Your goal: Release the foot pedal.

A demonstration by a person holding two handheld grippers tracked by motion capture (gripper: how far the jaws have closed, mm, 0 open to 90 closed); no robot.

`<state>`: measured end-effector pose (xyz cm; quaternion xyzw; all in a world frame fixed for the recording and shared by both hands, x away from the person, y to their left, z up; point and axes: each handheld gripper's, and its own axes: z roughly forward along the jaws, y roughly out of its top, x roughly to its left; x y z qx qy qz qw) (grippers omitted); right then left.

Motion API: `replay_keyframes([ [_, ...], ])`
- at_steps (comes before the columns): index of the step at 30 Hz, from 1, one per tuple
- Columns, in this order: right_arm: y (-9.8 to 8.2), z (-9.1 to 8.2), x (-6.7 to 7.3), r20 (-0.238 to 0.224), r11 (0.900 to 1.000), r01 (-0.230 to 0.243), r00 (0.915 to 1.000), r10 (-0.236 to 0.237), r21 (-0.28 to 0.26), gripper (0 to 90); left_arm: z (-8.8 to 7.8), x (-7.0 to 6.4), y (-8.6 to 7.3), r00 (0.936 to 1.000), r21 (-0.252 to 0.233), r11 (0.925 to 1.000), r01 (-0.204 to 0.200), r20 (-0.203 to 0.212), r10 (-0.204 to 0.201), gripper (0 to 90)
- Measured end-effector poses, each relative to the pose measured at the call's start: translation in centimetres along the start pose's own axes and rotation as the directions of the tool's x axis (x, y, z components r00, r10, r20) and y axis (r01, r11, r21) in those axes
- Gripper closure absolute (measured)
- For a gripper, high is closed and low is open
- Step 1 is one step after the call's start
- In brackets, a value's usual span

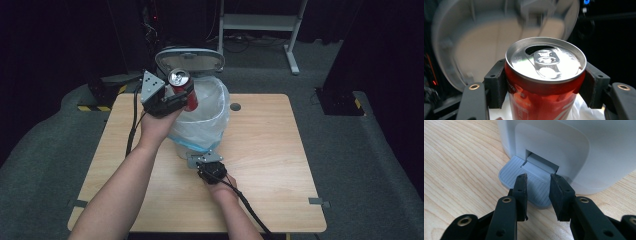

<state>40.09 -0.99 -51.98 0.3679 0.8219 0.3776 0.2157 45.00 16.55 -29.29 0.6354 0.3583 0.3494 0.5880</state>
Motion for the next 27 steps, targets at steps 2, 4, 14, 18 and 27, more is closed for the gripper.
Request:
replay_keyframes([
  [2,0.0,0.0,-0.1,-0.002,1.0,-0.002,1.0,0.002,-0.003,67.4,0.3,0.0,-0.3,1.0,0.032,0.9995,-0.001,-0.007,0.001,17.1],
  [4,0.0,0.0,-0.1,-0.004,1.0,-0.003,1.0,0.003,-0.002,67.4,0.1,0.0,-0.5,1.0,0.029,0.9996,-0.005,-0.005,0.005,15.2],
  [14,0.0,0.0,0.0,0.0,1.0,-0.001,1.0,0.001,-0.001,67.1,-6.2,2.0,-3.2,0.9986,-0.013,0.9992,-0.037,0.038,0.037,15.0],
  [18,0.0,0.0,0.2,0.017,1.0,0.009,0.9998,-0.008,-0.004,66.4,-8.3,3.1,-4.7,0.9991,0.005,0.9995,-0.03,0.03,0.03,15.3],
  [27,-0.1,-0.1,0.0,0.034,1.0,-0.015,0.9993,0.015,-0.014,59.3,-12.3,4.4,-13.3,0.9991,0.184,0.9826,-0.021,0.041,0.013,15.4],
])
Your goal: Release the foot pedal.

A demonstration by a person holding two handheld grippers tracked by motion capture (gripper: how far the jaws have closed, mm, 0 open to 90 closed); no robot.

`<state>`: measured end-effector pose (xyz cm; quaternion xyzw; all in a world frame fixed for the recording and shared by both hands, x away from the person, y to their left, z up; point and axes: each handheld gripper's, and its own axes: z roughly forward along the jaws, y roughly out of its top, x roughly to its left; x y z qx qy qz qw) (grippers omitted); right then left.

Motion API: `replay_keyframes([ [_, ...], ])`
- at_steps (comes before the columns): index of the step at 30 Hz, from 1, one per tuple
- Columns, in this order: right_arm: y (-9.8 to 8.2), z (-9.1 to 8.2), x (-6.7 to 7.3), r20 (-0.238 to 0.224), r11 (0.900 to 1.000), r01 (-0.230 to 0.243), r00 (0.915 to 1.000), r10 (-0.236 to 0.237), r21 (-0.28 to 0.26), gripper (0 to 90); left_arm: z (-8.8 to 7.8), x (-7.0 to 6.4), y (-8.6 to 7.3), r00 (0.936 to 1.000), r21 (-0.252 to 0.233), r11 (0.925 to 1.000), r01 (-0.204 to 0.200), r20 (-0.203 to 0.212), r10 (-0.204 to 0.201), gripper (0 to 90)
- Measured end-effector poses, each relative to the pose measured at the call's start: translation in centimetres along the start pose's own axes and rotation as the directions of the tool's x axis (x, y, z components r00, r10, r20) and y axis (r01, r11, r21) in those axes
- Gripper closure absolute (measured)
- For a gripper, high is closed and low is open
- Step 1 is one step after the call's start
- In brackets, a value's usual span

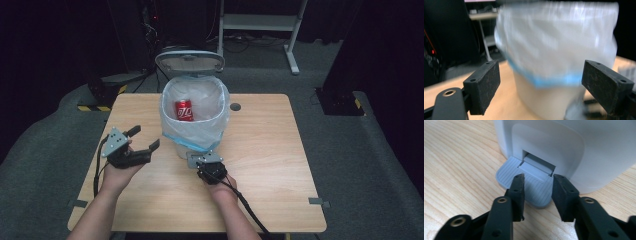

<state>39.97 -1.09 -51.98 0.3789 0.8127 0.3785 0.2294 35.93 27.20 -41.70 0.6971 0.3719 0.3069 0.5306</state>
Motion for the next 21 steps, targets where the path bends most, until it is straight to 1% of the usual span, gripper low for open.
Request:
replay_keyframes([
  [1,0.0,-0.1,-0.1,-0.007,1.0,-0.026,0.9997,0.026,-0.002,57.3,0.0,0.0,0.0,1.0,0.0,1.0,0.0,0.0,0.0,15.5],
  [2,-0.1,-0.1,-0.3,-0.013,0.999,-0.045,0.9989,0.045,-0.006,57.1,0.2,0.0,-1.7,0.9999,0.055,0.9985,0.002,-0.013,-0.001,15.4],
  [3,-0.1,-0.1,-0.3,-0.013,0.999,-0.045,0.9989,0.045,-0.006,57.1,0.2,0.0,-1.7,0.9999,0.055,0.9985,0.002,-0.013,-0.001,15.5],
  [4,-0.1,-0.2,-0.7,-0.032,0.997,-0.072,0.9969,0.072,-0.012,56.1,0.5,0.1,-3.2,0.9995,0.123,0.9923,0.01,-0.031,-0.006,15.3],
  [5,-0.1,-0.2,-0.7,-0.032,0.997,-0.072,0.9969,0.072,-0.012,56.1,0.5,0.1,-3.2,0.9995,0.123,0.9923,0.01,-0.031,-0.006,15.2],
  [6,-0.1,-0.3,-0.9,-0.04,0.996,-0.087,0.9955,0.086,-0.02,55.1,0.7,0.2,-4.6,0.9993,0.167,0.9858,0.02,-0.036,-0.014,15.2],
  [8,-0.2,-0.5,-1.0,-0.048,0.994,-0.102,0.9938,0.1,-0.03,51.0,0.7,0.2,-5.7,0.9991,0.21,0.9775,0.016,-0.042,-0.007,15.2],
  [9,-0.2,-0.5,-1.0,-0.048,0.994,-0.102,0.9938,0.1,-0.03,51.0,0.7,0.2,-5.7,0.9991,0.21,0.9775,0.016,-0.042,-0.007,15.2],
  [10,-0.4,-0.9,-1.1,-0.055,0.993,-0.113,0.9923,0.111,-0.029,48.9,0.7,0.3,-6.7,0.9991,0.246,0.969,0.019,-0.042,-0.009,15.2],
  [11,-0.4,-0.9,-1.1,-0.055,0.993,-0.113,0.9923,0.111,-0.029,48.9,0.7,0.3,-6.7,0.9991,0.246,0.969,0.019,-0.042,-0.009,15.2],
  [12,-0.8,-1.3,-1.3,-0.055,0.993,-0.117,0.9918,0.115,-0.026,46.5,0.8,0.7,-7.7,0.9993,0.291,0.9565,0.022,-0.035,-0.012,14.9],
  [13,-1.0,-1.7,-1.5,-0.053,0.993,-0.116,0.992,0.115,-0.029,46.0,0.8,0.7,-7.7,0.9993,0.291,0.9565,0.022,-0.035,-0.012,14.9],
  [14,-1.3,-2.1,-1.7,-0.049,0.992,-0.119,0.9919,0.117,-0.031,45.0,0.8,0.9,-8.6,0.999,0.332,0.9431,0.016,-0.045,-0.001,14.9],
  [15,-1.3,-2.1,-1.7,-0.049,0.992,-0.119,0.9919,0.117,-0.031,45.0,0.8,0.9,-8.6,0.999,0.332,0.9431,0.016,-0.045,-0.001,14.8],
  [16,-1.9,-2.9,-2.4,-0.034,0.993,-0.116,0.9927,0.116,-0.027,42.0,0.8,1.0,-9.2,0.9985,0.362,0.9322,0.013,-0.054,0.007,14.8],
  [17,-2.2,-3.3,-2.8,-0.024,0.992,-0.121,0.9925,0.12,-0.019,40.5,0.7,1.1,-9.4,0.9984,0.376,0.9266,0.014,-0.055,0.008,14.9],
  [18,-2.6,-3.7,-3.3,-0.016,0.993,-0.122,0.9925,0.121,-0.008,39.4,0.8,1.2,-9.6,0.9983,0.393,0.9194,0.009,-0.057,0.015,14.9],
  [20,-3.5,-4.4,-4.6,0.006,0.991,-0.131,0.9914,0.131,0.013,39.1,0.9,1.4,-10.0,0.9965,0.438,0.8988,-0.01,-0.07,0.045,14.7],
  [21,-4.0,-4.8,-5.3,0.02,0.99,-0.136,0.9906,0.135,0.026,38.8,0.9,1.5,-10.2,0.9957,0.453,0.8914,-0.016,-0.074,0.055,14.7],
])
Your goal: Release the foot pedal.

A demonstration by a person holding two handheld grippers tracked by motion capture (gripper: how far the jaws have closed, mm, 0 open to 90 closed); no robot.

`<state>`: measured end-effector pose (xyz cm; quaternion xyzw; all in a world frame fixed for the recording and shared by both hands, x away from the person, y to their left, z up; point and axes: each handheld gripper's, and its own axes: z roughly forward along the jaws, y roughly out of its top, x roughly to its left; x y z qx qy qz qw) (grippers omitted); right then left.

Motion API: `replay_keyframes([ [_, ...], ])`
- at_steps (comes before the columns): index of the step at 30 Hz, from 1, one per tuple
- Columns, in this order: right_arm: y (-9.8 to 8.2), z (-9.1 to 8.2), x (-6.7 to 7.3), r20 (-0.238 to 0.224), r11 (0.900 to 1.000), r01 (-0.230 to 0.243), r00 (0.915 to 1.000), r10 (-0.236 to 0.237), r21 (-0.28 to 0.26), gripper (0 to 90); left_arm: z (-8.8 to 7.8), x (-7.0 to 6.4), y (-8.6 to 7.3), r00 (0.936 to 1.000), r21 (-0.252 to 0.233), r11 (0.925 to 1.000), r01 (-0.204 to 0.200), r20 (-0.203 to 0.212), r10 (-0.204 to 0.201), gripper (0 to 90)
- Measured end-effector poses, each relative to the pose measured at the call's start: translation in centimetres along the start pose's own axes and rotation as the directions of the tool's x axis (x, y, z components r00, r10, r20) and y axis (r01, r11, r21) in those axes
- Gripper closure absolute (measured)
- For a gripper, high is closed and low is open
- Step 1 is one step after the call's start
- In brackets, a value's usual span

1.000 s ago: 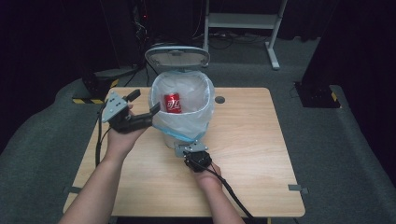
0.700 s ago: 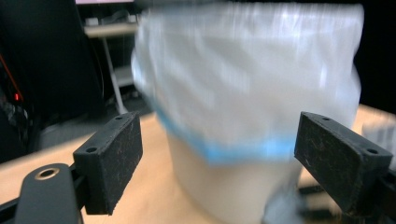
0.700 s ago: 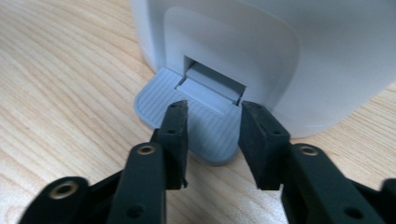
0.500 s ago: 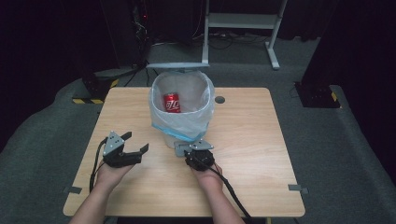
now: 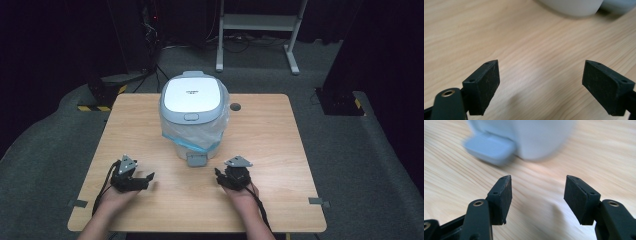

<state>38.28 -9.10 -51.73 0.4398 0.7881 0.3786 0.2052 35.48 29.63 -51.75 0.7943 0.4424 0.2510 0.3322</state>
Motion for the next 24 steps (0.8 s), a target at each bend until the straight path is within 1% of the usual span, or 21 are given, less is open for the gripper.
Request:
replay_keyframes([
  [1,-0.3,-0.4,-0.8,0.015,1.0,-0.008,0.9998,0.008,0.007,37.9,0.0,0.0,0.0,1.0,0.0,1.0,0.0,0.0,0.0,14.7],
  [2,-0.3,-0.4,-0.8,0.015,1.0,-0.008,0.9998,0.008,0.007,37.9,0.1,0.1,-0.2,1.0,0.01,0.9999,0.003,-0.001,-0.003,14.7],
  [3,-0.7,-0.8,-1.5,0.029,1.0,-0.016,0.9995,0.016,0.005,37.3,0.2,0.2,-0.3,1.0,0.018,0.9998,0.009,0.0,-0.009,14.7],
  [5,-1.3,-1.7,-2.7,0.065,1.0,-0.013,0.9978,0.012,0.011,35.3,0.4,0.3,-0.6,1.0,0.04,0.9992,0.008,0.001,-0.008,14.6],
  [6,-1.7,-2.0,-3.4,0.078,1.0,-0.022,0.9968,0.021,0.021,33.4,0.4,0.4,-0.7,0.9998,0.033,0.9992,0.02,0.002,-0.02,14.2],
  [7,-2.4,-2.7,-4.5,0.095,0.998,-0.039,0.9949,0.034,0.043,28.9,0.4,0.4,-0.8,0.9996,0.03,0.9992,0.026,-0.015,-0.025,14.5],
  [9,-3.1,-3.5,-5.4,0.097,0.996,-0.057,0.994,0.05,0.07,26.7,0.4,0.4,-0.9,0.9988,0.021,0.9987,0.046,-0.016,-0.046,14.6],
  [10,-3.1,-3.5,-5.4,0.097,0.996,-0.057,0.994,0.05,0.07,26.7,0.4,0.4,-0.9,0.9988,0.021,0.9987,0.046,-0.016,-0.046,14.6],
  [11,-3.4,-3.8,-5.8,0.097,0.994,-0.07,0.9934,0.061,0.089,25.5,0.4,0.5,-1.0,0.9987,0.021,0.9985,0.05,-0.012,-0.05,14.7],
  [12,-3.8,-4.2,-6.5,0.086,0.988,-0.114,0.9906,0.106,0.101,22.5,0.5,0.8,-1.0,0.9967,0.022,0.9964,0.081,-0.004,-0.081,15.0],
  [13,-3.8,-4.2,-6.5,0.086,0.988,-0.114,0.9906,0.106,0.101,22.5,0.5,0.8,-1.0,0.9967,0.022,0.9964,0.081,-0.004,-0.081,15.2],
  [14,-3.9,-4.3,-6.7,0.086,0.985,-0.146,0.9867,0.138,0.088,22.2,0.6,0.9,-1.1,0.9956,0.024,0.9953,0.094,-0.002,-0.094,15.7],
  [15,-3.9,-4.3,-6.6,0.084,0.987,-0.139,0.9876,0.132,0.082,22.3,0.5,1.0,-1.2,0.9944,0.022,0.9941,0.106,-0.004,-0.106,16.5],
  [17,-3.9,-4.2,-6.5,0.088,0.987,-0.137,0.9876,0.13,0.08,22.4,0.5,1.0,-1.2,0.9947,0.019,0.9945,0.103,-0.006,-0.103,17.3],
  [18,-3.9,-4.0,-6.2,0.113,0.989,-0.121,0.9873,0.112,0.081,23.0,0.4,0.9,-1.2,0.9954,0.015,0.9953,0.095,-0.006,-0.095,18.4],
  [20,-3.8,-3.8,-5.8,0.137,0.992,-0.093,0.9874,0.08,0.091,23.4,0.4,0.9,-1.2,0.9955,0.015,0.9954,0.095,-0.001,-0.095,19.0],
  [24,-3.9,-3.9,-5.7,0.135,0.991,-0.1,0.9869,0.088,0.085,23.8,0.4,1.0,-1.2,0.9951,0.019,0.995,0.098,0.013,-0.098,19.1],
])
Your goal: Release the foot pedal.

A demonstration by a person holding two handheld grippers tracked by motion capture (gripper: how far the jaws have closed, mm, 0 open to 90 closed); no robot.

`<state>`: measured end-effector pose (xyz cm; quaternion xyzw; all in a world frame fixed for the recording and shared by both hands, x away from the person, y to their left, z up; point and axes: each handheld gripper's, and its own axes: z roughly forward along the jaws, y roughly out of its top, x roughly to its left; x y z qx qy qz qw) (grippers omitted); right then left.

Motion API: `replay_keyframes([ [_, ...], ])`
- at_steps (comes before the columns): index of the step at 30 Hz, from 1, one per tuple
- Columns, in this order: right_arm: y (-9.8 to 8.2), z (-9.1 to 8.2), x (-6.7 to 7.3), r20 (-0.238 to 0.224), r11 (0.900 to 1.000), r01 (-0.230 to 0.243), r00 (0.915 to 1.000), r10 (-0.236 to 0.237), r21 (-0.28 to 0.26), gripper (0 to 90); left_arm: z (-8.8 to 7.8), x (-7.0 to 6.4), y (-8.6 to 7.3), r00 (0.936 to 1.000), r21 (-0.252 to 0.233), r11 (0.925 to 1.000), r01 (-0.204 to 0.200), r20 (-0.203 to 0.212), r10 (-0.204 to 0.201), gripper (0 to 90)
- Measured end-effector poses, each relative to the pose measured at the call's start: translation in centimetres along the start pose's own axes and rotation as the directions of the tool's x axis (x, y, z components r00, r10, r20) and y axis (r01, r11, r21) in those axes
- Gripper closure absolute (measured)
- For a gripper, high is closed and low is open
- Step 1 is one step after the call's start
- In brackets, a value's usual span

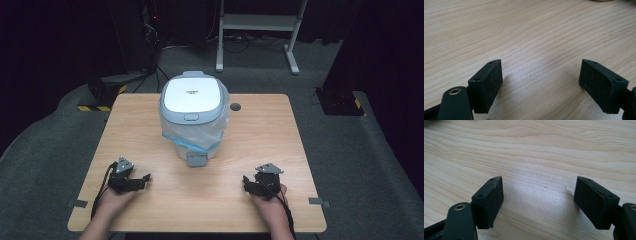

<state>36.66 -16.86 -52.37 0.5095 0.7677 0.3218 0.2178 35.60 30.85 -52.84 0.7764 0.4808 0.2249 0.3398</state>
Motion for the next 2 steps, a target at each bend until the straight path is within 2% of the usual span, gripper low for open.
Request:
replay_keyframes([
  [2,-0.02,-0.02,-0.05,-0.002,1.0,-0.001,1.0,0.001,-0.002,24.1,-0.01,-0.02,-0.01,1.0,0.0,1.0,-0.001,0.002,0.001,19.2],
])
